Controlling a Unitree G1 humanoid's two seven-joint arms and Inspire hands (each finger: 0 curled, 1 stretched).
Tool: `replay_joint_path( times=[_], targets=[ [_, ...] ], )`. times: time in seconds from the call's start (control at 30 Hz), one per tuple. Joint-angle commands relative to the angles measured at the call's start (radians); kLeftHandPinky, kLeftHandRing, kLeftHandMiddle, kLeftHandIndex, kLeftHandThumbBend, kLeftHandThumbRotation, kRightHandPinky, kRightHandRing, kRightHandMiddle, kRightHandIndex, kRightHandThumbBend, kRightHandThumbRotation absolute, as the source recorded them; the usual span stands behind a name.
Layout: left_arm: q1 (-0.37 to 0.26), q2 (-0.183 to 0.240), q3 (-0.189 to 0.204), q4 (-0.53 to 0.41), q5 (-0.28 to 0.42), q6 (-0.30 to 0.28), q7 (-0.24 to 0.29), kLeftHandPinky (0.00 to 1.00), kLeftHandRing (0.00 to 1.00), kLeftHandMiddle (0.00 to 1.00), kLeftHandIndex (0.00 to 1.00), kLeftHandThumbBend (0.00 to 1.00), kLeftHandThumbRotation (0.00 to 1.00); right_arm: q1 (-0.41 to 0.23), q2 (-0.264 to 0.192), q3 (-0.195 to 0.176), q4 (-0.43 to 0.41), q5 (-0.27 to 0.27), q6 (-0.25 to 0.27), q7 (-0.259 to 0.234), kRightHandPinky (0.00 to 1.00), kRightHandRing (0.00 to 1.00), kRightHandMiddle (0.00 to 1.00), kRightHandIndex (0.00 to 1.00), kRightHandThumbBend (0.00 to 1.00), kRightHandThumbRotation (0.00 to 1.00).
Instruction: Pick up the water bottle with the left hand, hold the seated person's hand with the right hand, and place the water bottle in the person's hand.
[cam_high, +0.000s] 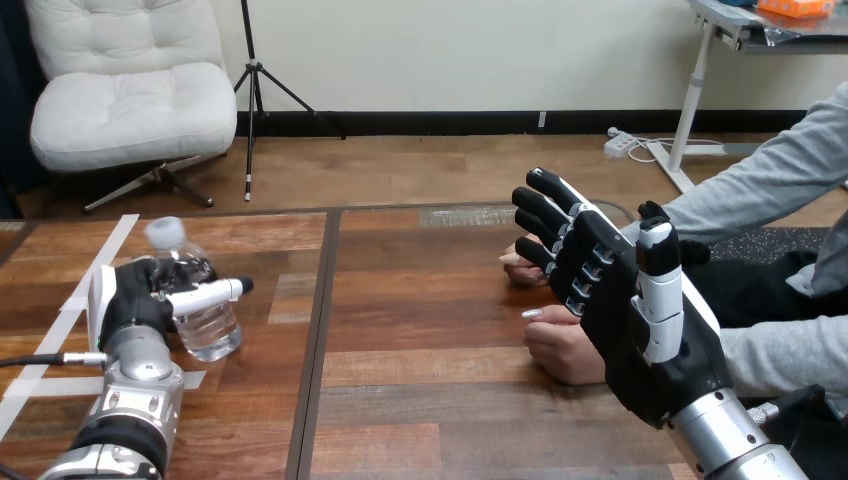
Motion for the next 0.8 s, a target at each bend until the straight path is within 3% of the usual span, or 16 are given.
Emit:
replay_joint_path(
  times=[0.0,0.2,0.77],
  targets=[
    [-0.046,-0.017,0.005,-0.016,-0.005,-0.037,0.015,0.37,0.43,0.49,0.52,0.77,0.0,-0.037,0.007,-0.011,-0.062,0.007,-0.009,-0.007,0.97,0.97,0.94,0.94,1.0,1.0],
    [-0.041,-0.017,0.003,-0.015,-0.004,-0.058,0.025,0.36,0.41,0.47,0.5,0.73,0.0,-0.035,0.008,-0.011,-0.067,0.008,0.0,-0.014,0.97,0.97,0.94,0.94,1.0,1.0],
    [-0.035,-0.016,0.004,-0.016,-0.001,-0.081,0.046,0.33,0.39,0.44,0.47,0.74,0.0,-0.038,0.008,-0.007,-0.06,0.007,-0.005,-0.012,0.97,0.97,0.94,0.94,1.0,1.0]
  ],
)
